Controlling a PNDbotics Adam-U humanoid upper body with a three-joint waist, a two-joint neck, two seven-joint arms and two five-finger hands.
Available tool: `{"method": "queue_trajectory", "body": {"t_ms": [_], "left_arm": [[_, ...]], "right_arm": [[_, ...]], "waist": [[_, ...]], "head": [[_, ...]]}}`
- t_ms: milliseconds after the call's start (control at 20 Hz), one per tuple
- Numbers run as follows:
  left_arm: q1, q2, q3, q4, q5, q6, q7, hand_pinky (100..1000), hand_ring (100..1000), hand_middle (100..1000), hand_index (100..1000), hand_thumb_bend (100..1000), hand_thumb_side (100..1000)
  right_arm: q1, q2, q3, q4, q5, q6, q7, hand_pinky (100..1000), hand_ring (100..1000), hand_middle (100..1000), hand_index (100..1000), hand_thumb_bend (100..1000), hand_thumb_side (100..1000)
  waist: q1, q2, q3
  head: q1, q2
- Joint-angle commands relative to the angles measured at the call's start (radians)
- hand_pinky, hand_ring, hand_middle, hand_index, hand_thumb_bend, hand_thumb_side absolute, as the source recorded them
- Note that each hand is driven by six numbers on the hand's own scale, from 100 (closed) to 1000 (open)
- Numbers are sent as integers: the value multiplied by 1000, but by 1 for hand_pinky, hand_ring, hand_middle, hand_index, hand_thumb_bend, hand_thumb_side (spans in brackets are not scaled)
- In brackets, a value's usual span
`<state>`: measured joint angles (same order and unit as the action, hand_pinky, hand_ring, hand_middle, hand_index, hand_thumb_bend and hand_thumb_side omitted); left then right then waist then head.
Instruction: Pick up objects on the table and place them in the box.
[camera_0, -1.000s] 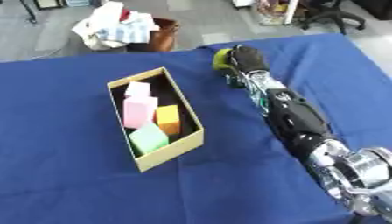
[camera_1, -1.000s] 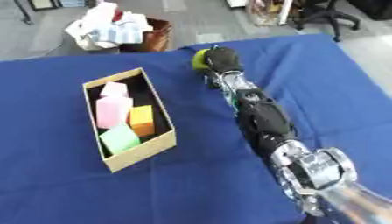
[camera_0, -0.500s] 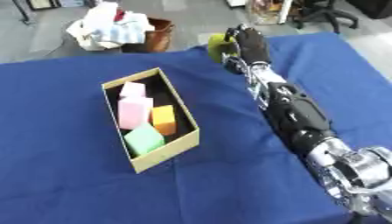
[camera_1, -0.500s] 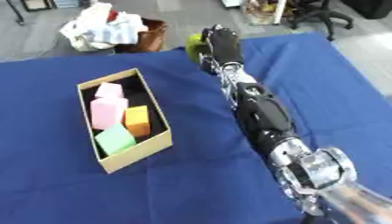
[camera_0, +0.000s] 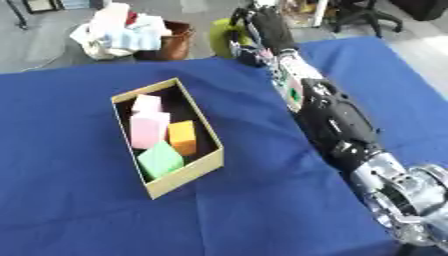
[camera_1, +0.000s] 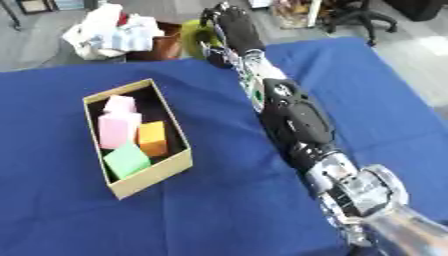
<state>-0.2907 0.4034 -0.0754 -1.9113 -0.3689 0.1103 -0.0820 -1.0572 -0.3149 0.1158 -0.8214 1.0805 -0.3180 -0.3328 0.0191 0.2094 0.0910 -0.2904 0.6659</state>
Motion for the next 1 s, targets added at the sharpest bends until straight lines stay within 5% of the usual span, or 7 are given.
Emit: {"method": "queue_trajectory", "body": {"t_ms": [50,200,450,550,800,1000], "left_arm": [[-8,21,10,-14,3,1,5,806,658,688,835,100,637],[-6,21,11,-14,3,2,6,806,658,687,835,100,638],[-6,20,11,-13,2,3,6,805,657,687,835,100,640],[-4,21,12,-12,1,4,6,806,657,687,835,100,642],[-1,20,13,-10,0,5,7,805,656,687,835,100,644],[2,21,15,-8,-2,6,9,805,656,687,835,100,645]], "right_arm": [[-25,8,53,-64,-36,-99,110,531,458,257,309,100,100],[-19,33,92,-84,-48,-193,219,587,509,311,378,100,100],[-7,60,133,-85,-35,-339,464,759,735,674,811,100,184],[-4,60,138,-98,-52,-370,546,806,795,798,902,100,194],[-5,49,145,-150,-115,-385,685,865,871,948,993,100,196],[-8,30,132,-210,-179,-357,705,869,876,967,1000,100,185]], "waist": [[-15,-36,5],[-18,-36,9],[-22,-36,10],[-23,-36,8],[-27,-38,-3],[-27,-39,-10]], "head": [[2,-6],[1,-5],[2,-1],[5,0],[11,4],[16,4]]}}
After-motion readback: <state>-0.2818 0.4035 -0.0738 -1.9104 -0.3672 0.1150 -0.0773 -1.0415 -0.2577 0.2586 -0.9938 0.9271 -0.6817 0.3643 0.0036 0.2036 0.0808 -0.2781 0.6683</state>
